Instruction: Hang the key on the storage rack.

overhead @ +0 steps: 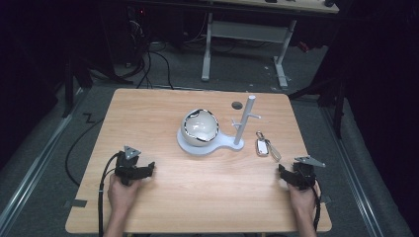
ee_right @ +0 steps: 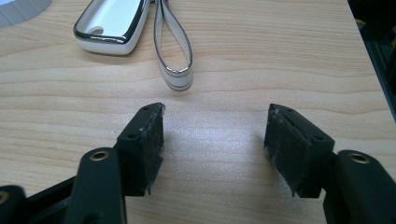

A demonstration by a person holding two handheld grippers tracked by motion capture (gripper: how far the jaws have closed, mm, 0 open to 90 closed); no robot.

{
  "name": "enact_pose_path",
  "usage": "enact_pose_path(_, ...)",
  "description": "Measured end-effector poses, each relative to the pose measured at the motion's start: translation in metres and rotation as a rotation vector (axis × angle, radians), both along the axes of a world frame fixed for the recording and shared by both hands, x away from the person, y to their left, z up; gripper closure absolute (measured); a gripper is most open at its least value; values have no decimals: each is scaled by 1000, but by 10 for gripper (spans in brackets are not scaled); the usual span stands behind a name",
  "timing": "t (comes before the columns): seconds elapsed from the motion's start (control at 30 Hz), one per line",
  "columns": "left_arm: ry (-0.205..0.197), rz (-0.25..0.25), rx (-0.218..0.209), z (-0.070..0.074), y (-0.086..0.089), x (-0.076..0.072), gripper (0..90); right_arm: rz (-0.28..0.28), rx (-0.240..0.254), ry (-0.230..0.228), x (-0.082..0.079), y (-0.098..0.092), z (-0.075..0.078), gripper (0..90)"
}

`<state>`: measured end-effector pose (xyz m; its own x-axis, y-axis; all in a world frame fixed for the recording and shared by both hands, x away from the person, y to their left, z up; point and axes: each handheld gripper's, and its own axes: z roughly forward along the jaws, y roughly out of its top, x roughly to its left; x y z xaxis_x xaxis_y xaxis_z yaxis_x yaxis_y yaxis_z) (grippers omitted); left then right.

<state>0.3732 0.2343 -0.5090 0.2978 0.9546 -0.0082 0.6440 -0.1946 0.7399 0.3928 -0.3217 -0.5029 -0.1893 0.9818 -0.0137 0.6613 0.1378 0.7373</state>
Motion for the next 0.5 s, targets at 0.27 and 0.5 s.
enact_pose_path(0.27, 0, 0, 0, 0, 0, 0, 188, 47, 7, -48, -8, 7, 6, 484)
enact_pose_path(0.5, 0, 0, 0, 0, 0, 0, 188, 108, 37, -61, -13, 17, 12, 515)
